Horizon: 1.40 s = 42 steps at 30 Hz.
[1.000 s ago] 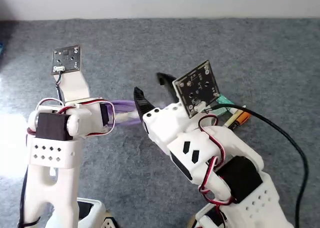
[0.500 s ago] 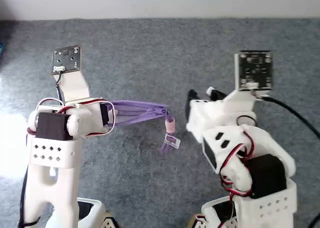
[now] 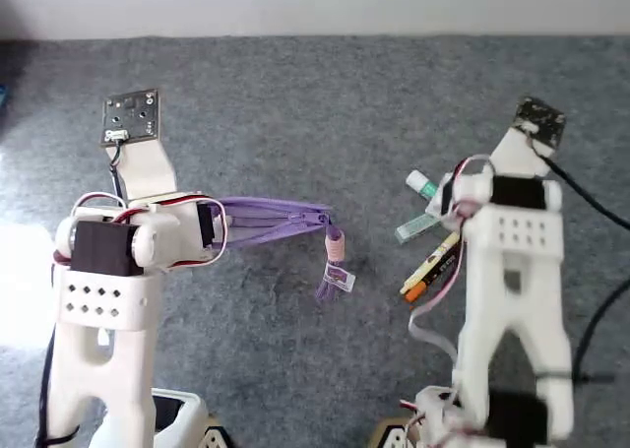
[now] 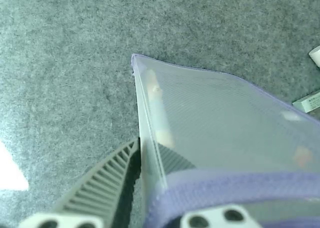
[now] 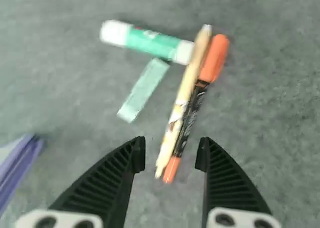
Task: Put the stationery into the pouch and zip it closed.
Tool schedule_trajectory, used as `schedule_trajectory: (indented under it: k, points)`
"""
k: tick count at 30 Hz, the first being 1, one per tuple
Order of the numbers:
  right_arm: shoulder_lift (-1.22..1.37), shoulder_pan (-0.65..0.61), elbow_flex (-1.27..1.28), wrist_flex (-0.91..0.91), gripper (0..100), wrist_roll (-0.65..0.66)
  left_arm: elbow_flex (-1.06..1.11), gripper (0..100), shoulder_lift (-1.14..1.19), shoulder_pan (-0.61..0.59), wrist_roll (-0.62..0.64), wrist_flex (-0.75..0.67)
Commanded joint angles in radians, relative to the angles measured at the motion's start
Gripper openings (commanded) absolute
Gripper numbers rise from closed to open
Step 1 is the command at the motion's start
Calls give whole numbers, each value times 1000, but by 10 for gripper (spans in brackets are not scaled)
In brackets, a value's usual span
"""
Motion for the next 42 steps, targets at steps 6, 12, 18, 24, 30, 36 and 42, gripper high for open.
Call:
schedule_trajectory:
  k: [6, 12, 18, 24, 30, 36, 42]
  points:
    - [364, 71, -262, -39, 169, -12, -31, 12, 3, -2, 15, 15]
    - [553, 110, -402, -38, 169, -6, -31, 12, 3, -2, 15, 14]
    - [676, 134, -462, -38, 169, -6, -31, 12, 3, -2, 15, 14]
    - [776, 134, -540, -48, 169, 18, -31, 12, 3, -2, 15, 14]
    - [878, 193, -623, -36, 167, 28, -31, 12, 3, -2, 15, 14]
    - [906, 240, -621, -10, 167, 87, -33, 12, 3, -2, 15, 9]
    - [905, 294, -621, 91, 166, 87, -36, 12, 2, -2, 15, 11]
